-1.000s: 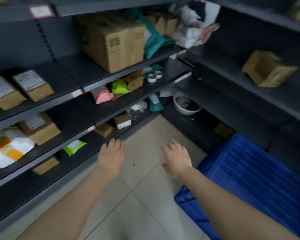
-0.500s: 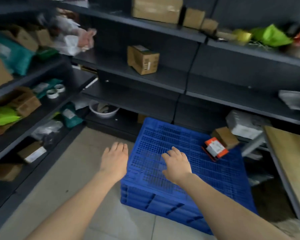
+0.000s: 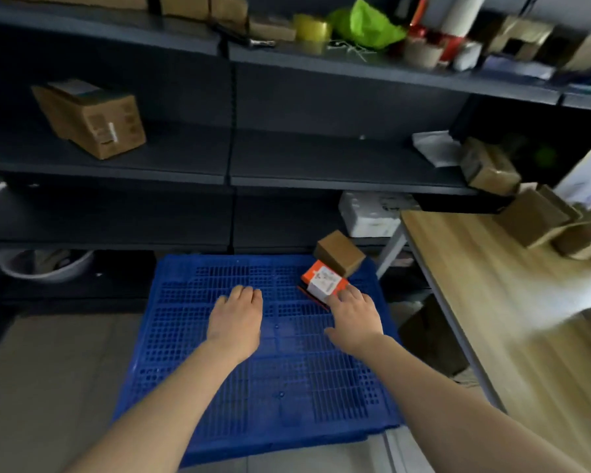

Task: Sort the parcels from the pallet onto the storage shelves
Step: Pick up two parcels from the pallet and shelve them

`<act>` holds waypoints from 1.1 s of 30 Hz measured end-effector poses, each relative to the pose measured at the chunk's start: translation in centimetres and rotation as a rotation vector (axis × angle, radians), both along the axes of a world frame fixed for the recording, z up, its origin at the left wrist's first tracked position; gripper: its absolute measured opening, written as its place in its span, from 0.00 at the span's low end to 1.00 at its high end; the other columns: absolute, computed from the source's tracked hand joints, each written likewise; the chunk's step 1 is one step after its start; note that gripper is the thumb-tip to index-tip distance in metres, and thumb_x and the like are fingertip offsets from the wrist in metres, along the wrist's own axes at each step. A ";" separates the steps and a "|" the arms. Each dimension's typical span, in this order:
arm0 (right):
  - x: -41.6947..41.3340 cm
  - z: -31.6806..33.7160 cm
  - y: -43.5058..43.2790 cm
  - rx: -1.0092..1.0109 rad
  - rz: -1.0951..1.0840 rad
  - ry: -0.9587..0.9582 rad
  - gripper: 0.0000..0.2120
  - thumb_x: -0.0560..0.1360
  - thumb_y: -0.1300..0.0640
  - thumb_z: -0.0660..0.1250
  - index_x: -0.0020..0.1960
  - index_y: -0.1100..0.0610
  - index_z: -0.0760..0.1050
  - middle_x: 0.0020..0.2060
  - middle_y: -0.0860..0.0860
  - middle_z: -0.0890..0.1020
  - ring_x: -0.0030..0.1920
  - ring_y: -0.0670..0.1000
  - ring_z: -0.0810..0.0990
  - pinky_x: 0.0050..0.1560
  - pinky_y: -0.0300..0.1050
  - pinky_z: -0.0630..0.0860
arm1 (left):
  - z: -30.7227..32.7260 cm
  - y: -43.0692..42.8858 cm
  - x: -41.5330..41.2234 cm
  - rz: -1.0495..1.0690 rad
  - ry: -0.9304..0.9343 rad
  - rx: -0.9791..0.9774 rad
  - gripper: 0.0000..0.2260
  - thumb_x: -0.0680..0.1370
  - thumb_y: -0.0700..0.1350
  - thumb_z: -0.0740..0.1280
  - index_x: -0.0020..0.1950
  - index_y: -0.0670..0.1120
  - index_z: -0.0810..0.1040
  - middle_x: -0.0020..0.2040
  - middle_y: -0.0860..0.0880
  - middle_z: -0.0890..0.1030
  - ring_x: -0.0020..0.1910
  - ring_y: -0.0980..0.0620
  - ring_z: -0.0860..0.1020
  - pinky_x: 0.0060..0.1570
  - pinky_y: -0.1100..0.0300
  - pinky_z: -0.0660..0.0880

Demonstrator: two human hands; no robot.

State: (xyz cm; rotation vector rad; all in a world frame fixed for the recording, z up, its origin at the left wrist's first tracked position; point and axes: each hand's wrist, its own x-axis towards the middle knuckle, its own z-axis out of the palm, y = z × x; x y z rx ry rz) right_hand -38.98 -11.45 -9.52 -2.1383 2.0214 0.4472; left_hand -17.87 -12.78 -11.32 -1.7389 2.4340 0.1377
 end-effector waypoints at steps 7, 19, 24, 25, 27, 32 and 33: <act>-8.5 -3.1 -7.8 -0.001 -0.065 -0.030 0.29 0.77 0.44 0.66 0.73 0.54 0.64 0.72 0.55 0.66 0.77 0.57 0.56 0.74 0.54 0.57 | -3.4 -7.5 -10.3 -0.049 -0.014 0.070 0.32 0.78 0.48 0.65 0.78 0.42 0.55 0.73 0.46 0.63 0.73 0.46 0.60 0.69 0.51 0.62; -18.9 -15.6 -21.6 0.006 -0.089 -0.145 0.31 0.78 0.42 0.62 0.76 0.54 0.59 0.77 0.57 0.58 0.77 0.58 0.53 0.74 0.55 0.56 | -16.4 -18.6 -22.4 -0.067 -0.078 0.229 0.38 0.75 0.50 0.70 0.78 0.44 0.52 0.77 0.44 0.56 0.76 0.44 0.53 0.72 0.48 0.58; -19.6 -22.5 -26.1 -0.037 -0.160 -0.218 0.38 0.75 0.38 0.64 0.76 0.54 0.54 0.78 0.59 0.49 0.78 0.60 0.47 0.74 0.59 0.54 | -22.5 -22.1 -23.8 -0.148 -0.190 0.260 0.47 0.74 0.48 0.72 0.79 0.46 0.40 0.79 0.42 0.38 0.77 0.41 0.37 0.75 0.41 0.45; -19.7 -23.8 -26.9 -0.040 -0.174 -0.231 0.40 0.74 0.37 0.66 0.76 0.54 0.54 0.78 0.59 0.47 0.78 0.60 0.45 0.75 0.60 0.54 | -23.4 -22.7 -23.8 -0.166 -0.198 0.249 0.48 0.74 0.47 0.72 0.79 0.47 0.38 0.79 0.42 0.37 0.77 0.41 0.35 0.75 0.39 0.43; -19.6 -25.7 -28.0 -0.024 -0.222 -0.253 0.45 0.71 0.36 0.69 0.77 0.52 0.50 0.78 0.59 0.43 0.78 0.61 0.42 0.74 0.62 0.55 | -25.1 -23.6 -23.7 -0.180 -0.157 0.217 0.49 0.73 0.47 0.73 0.79 0.48 0.38 0.79 0.43 0.39 0.77 0.43 0.36 0.74 0.38 0.41; -19.2 -27.5 -28.9 -0.120 -0.301 -0.318 0.43 0.69 0.39 0.72 0.74 0.50 0.53 0.76 0.60 0.48 0.75 0.64 0.48 0.65 0.59 0.69 | -26.5 -24.3 -23.3 -0.081 0.044 0.229 0.54 0.63 0.60 0.77 0.78 0.52 0.47 0.74 0.45 0.50 0.76 0.44 0.46 0.71 0.36 0.52; -19.2 -27.3 -28.9 -0.137 -0.315 -0.347 0.42 0.68 0.40 0.73 0.74 0.50 0.54 0.75 0.61 0.50 0.74 0.64 0.50 0.65 0.59 0.70 | -26.3 -24.0 -23.2 -0.041 0.077 0.230 0.54 0.61 0.61 0.77 0.77 0.52 0.49 0.73 0.45 0.52 0.75 0.45 0.50 0.70 0.38 0.57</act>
